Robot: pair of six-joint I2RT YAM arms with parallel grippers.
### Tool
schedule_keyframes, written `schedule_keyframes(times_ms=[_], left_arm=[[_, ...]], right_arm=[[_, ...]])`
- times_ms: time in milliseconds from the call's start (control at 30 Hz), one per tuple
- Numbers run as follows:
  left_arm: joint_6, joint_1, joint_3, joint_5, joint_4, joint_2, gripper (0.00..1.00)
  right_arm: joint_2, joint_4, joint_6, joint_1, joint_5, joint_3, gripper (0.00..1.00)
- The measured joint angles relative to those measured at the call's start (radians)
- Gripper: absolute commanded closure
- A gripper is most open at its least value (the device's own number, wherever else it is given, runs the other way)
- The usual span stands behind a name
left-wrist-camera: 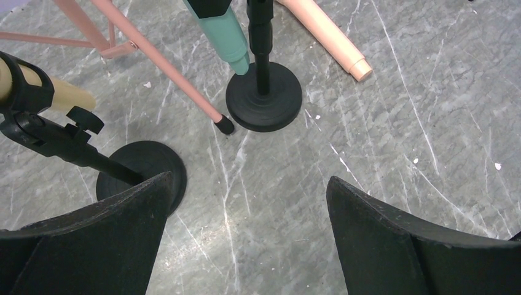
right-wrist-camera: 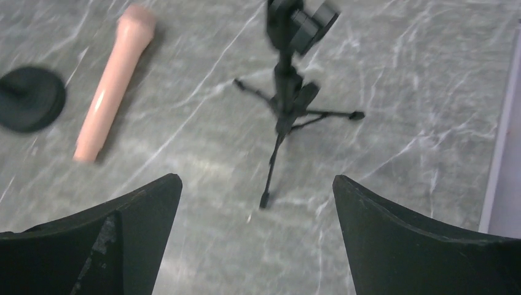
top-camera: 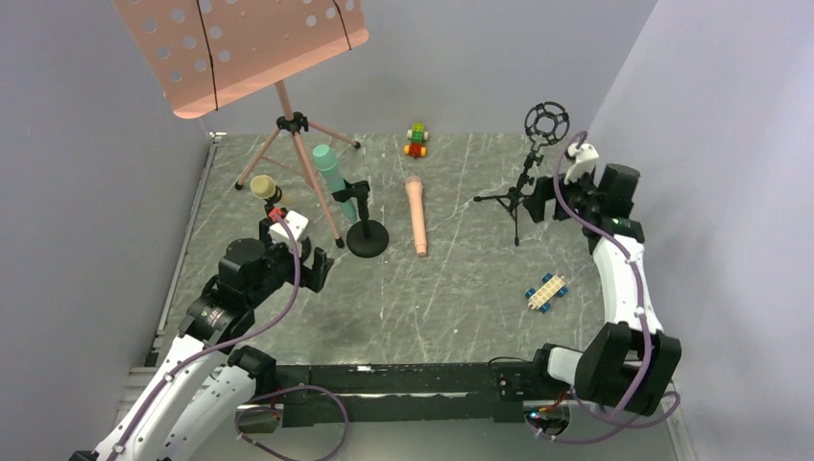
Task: Attach the microphones to the stand
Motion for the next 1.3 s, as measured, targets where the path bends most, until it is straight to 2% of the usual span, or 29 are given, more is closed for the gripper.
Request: schedule_keyframes(times_ms=[133, 300, 467, 600, 667, 767, 967, 1100, 1300], left_arm=[[0.003, 0.000, 0.000, 0.000, -0.003, 0.001, 0.01], [0.006, 0.000, 0.000, -0.001, -0.009, 0.002, 0.01], [0.007, 0.000, 0.000, -0.002, -0.014, 0.006, 0.01], [0.010, 0.000, 0.000, -0.003, -0.017, 0.025, 0.01], [0.011, 0.001, 0.000, -0.003, -0.018, 0.034, 0.01], [0.012, 0.002, 0.000, -0.007, -0.018, 0.039, 0.01], [0.012, 0.007, 0.000, -0.010, -0.018, 0.042, 0.01], [0.012, 0.010, 0.000, -0.009, -0.018, 0.047, 0.01], [0.012, 0.010, 0.000, -0.010, -0.018, 0.047, 0.01]], right_arm=[[0.105, 0.171, 0.176, 0.128, 0.234, 0.035, 0.00], [0.205, 0.313, 0.325, 0.211, 0.439, 0.033, 0.01], [0.211, 0.490, 0.372, 0.261, 0.554, -0.044, 0.13], [0.223, 0.633, 0.370, 0.291, 0.600, -0.104, 0.23], [0.242, 0.684, 0.366, 0.299, 0.618, -0.109, 0.35], [0.254, 0.746, 0.360, 0.299, 0.635, -0.122, 0.44], [0.254, 0.803, 0.362, 0.306, 0.646, -0.145, 0.51], [0.267, 0.832, 0.360, 0.323, 0.645, -0.146, 0.69], [0.306, 0.862, 0.343, 0.333, 0.638, -0.146, 0.90]])
